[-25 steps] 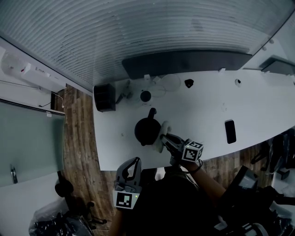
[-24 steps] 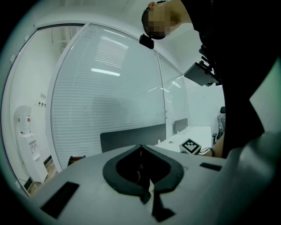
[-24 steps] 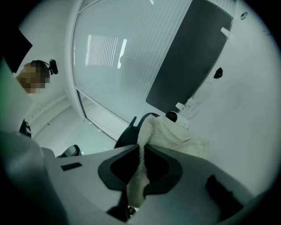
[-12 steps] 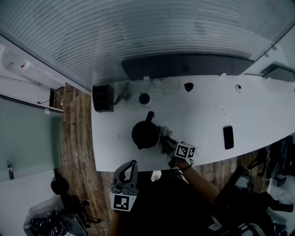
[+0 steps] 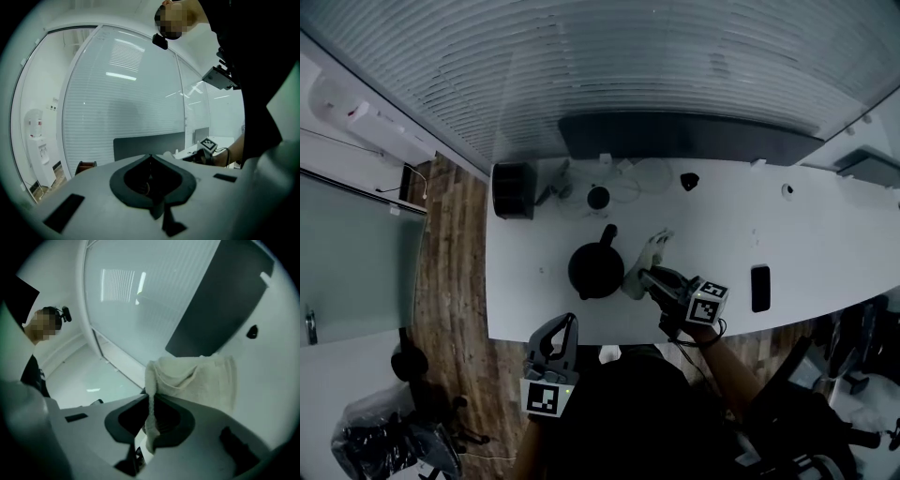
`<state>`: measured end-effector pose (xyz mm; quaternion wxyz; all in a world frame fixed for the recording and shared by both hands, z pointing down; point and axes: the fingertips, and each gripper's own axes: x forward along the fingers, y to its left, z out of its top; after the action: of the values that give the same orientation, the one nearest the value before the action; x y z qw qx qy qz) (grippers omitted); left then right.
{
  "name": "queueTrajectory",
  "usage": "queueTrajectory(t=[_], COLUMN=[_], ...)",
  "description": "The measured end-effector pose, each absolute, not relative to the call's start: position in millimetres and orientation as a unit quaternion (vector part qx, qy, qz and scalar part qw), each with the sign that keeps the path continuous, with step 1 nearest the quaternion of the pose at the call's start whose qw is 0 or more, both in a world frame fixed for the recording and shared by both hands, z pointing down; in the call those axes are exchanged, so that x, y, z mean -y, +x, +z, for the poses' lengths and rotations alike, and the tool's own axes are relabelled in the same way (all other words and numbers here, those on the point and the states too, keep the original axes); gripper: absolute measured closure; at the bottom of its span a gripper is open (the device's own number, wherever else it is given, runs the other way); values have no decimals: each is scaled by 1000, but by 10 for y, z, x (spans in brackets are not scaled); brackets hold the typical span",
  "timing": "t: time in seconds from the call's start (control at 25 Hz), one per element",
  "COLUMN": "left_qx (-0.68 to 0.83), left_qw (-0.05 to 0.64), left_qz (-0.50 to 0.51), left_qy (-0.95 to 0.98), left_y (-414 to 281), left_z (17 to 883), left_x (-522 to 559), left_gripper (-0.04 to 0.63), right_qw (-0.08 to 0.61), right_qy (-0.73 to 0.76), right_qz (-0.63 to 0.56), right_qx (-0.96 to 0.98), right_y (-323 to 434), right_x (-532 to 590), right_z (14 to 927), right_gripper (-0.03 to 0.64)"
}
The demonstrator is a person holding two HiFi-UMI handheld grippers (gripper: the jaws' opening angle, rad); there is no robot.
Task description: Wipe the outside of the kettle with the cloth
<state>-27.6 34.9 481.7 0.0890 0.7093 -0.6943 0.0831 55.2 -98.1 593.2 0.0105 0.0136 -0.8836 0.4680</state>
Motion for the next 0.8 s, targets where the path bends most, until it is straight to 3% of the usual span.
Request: queueTrajectory(t=[0.28,0.64,0.8], left_qx=[696,716,717], left_qw=[86,94,96], left_qz=[91,98,99], left_qy=[707,685,683], left_y=[-209,-310,-292], left_z=[4804,4837,4858], left_x=[-371,-511,-518], left_gripper=[589,589,589], right_qw=[35,-9,6], right_qy=[-81,-14,50], right_qz=[476,592,619], right_qx=[875,806,784], right_y=[94,145,183], right_x=[900,1184,1223], right_z=[5774,6332,6892], right_gripper=[586,586,586])
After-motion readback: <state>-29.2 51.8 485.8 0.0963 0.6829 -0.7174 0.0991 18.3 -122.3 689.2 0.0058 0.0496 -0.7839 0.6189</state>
